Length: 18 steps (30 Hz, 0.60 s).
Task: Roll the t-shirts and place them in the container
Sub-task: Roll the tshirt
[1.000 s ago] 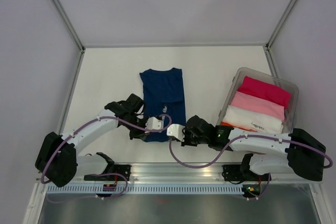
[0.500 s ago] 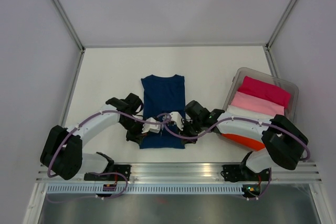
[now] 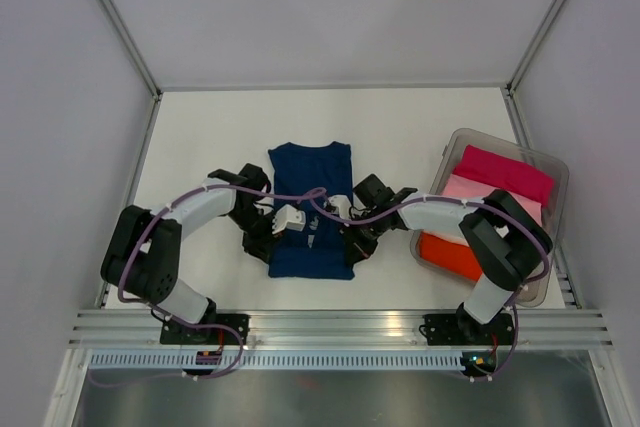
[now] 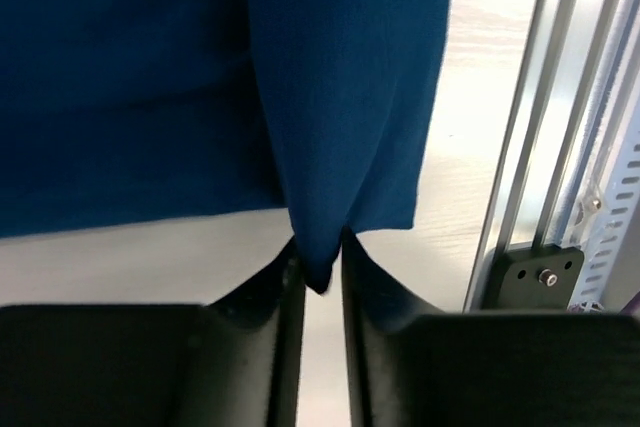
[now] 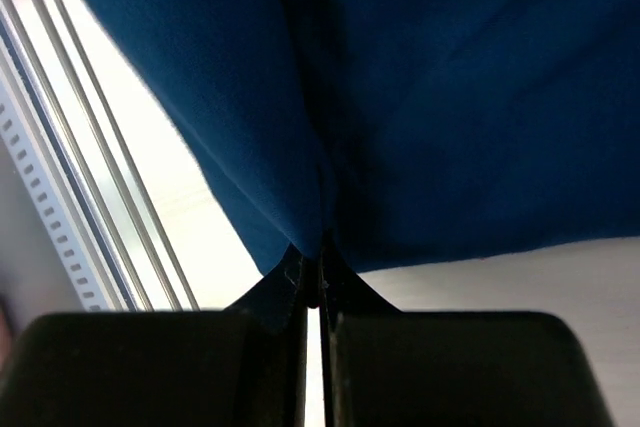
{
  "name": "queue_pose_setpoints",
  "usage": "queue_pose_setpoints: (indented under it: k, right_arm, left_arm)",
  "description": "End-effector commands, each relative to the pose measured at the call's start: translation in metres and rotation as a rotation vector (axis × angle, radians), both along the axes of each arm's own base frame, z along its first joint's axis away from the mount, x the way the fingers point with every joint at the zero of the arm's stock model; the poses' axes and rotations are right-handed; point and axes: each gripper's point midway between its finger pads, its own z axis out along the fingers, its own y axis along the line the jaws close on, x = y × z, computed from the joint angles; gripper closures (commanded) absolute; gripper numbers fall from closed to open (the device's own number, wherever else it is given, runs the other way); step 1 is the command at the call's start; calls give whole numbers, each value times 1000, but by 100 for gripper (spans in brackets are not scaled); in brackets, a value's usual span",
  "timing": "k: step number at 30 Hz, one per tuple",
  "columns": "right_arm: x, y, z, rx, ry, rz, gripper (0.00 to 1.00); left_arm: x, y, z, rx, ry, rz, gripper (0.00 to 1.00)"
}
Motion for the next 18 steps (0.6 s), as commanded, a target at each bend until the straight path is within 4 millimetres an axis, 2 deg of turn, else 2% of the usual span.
queue_pose_setpoints:
  k: [1, 4, 5, 7, 12, 13, 15, 17, 18]
  right_arm:
    - [4, 2, 1, -27, 79, -51, 100]
    - [13, 2, 3, -42, 51, -81, 100]
    - [18, 3, 6, -42, 41, -101, 100]
    - [24, 3, 6, -65, 39, -135, 100]
    - [29, 8, 6, -76, 68, -158, 100]
    - [31, 10, 8, -74, 65, -162, 100]
    - [33, 11, 6, -74, 70, -162, 100]
    - [32, 13, 8, -77, 95, -180, 100]
    - [31, 13, 7, -80, 100, -183, 100]
  left_arm:
    - [20, 2, 7, 8, -39, 33, 72]
    - [32, 1, 22, -20, -119, 34, 58]
    - [35, 2, 26, -24, -134, 42, 49]
    - [41, 3, 37, -25, -185, 56, 43]
    - [49, -1, 66, -71, -308, 76, 42]
    - [55, -5, 77, -97, -375, 91, 41]
    - [61, -5, 82, -86, -455, 97, 38]
    - [61, -18, 92, -101, -559, 40, 37]
    - [60, -13, 83, -45, -595, 33, 36]
